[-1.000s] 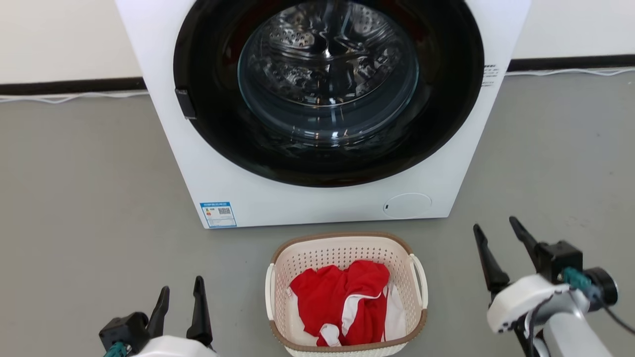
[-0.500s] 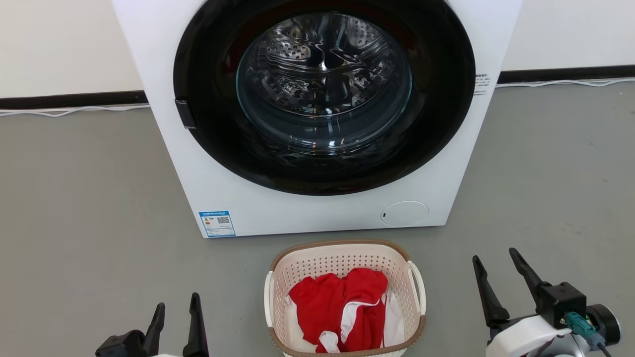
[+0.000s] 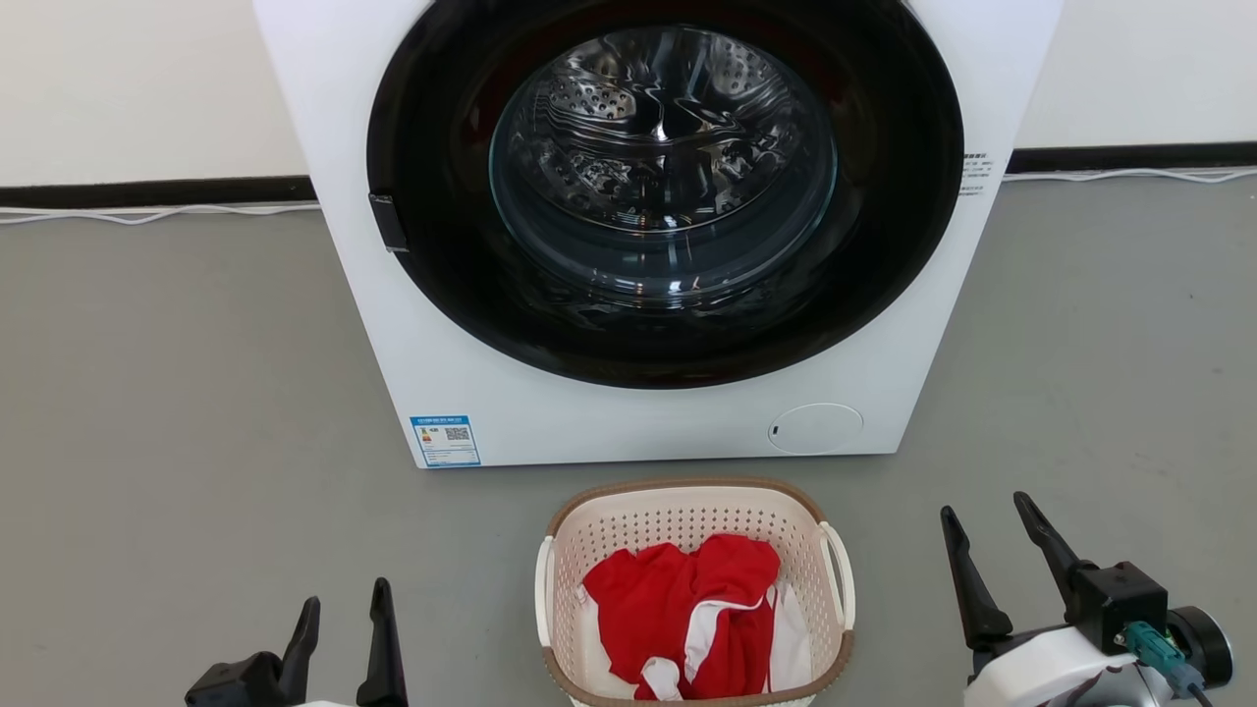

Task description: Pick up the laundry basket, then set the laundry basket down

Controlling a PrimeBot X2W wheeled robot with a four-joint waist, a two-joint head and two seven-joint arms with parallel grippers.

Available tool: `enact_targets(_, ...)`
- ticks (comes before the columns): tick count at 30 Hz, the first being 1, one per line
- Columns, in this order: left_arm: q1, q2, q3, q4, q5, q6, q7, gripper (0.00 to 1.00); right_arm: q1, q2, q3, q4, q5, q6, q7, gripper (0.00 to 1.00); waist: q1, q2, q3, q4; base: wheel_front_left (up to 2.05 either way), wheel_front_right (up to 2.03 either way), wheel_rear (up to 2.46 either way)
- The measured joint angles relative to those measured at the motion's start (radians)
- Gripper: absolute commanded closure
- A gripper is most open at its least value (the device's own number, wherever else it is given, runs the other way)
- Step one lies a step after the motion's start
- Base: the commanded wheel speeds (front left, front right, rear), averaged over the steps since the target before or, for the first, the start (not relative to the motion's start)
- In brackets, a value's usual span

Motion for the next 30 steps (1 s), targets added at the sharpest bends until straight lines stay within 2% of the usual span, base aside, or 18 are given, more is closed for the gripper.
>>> enact_targets(1,0.000,0.002,0.000,0.000,0.000,0.000,0.000,0.00,0.000,0.001,0.000,0.000,0.000,0.000,0.000,0.00,0.0000,0.0000,-0.002,0.001,0.00,0.00,0.00)
enact_targets(2,0.001,0.005,0.000,0.000,0.006,0.003,0.000,1.00,0.000,0.001,0.000,0.000,0.000,0.000,0.000,1.00,0.0000,0.0000,-0.004,0.002,0.00,0.00,0.00)
enact_targets(9,0.030,-0.003,-0.002,0.065,-0.004,0.004,0.010,1.00,0.043,0.022,-0.002,0.063,0.016,0.000,0.013,1.00,0.0000,0.0000,-0.004,0.002,0.00,0.00,0.00)
enact_targets(30,0.018,-0.006,0.016,0.055,-0.222,-0.026,0.071,1.00,0.041,0.028,-0.014,0.034,0.295,0.000,0.069,1.00,0.0003,0.0000,0.001,-0.005,0.00,0.00,0.00)
